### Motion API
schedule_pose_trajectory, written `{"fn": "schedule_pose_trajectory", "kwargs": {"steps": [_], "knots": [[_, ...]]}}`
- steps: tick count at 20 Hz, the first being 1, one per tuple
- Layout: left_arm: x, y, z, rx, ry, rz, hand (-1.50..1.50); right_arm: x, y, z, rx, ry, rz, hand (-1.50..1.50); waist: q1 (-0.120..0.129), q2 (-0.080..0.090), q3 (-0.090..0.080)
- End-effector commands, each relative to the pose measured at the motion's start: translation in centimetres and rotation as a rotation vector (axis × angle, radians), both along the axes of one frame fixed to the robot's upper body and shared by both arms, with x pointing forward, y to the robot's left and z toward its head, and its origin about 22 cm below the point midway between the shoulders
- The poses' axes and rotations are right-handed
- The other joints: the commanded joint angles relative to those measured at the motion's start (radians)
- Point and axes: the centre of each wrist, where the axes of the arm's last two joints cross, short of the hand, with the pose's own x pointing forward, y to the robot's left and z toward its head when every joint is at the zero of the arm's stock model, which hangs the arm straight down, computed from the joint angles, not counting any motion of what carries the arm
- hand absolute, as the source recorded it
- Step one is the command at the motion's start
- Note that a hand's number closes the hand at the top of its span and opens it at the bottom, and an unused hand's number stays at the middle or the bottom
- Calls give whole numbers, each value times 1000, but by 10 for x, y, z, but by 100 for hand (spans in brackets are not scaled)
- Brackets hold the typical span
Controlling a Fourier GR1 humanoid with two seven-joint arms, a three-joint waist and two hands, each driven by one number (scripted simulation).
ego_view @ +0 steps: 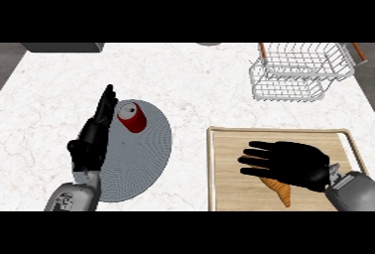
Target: Pick the croissant from the tray and place it in the tiered basket
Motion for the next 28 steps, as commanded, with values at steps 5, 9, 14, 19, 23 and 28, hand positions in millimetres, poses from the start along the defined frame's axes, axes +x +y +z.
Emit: {"fn": "schedule_pose_trajectory", "kwargs": {"steps": [5,9,14,19,23,28], "knots": [[2,-6,22,7,-12,3,0,-14,2,-20,88,78,-18,150,-3,-1,0],[4,10,6,0,0,8,0,5,12,-22,168,-49,69,150,2,1,0],[4,-8,13,14,3,-5,0,1,15,-33,205,-101,110,150,-1,0,0],[-9,-2,-5,8,10,14,0,2,13,-48,117,-147,-314,150,-17,-3,-2],[-7,6,-1,11,7,60,0,11,-32,-49,-23,-191,-831,150,-76,-9,-7],[-6,10,0,13,23,35,0,16,18,-36,-16,-325,-1206,150,-37,-10,-4]]}}
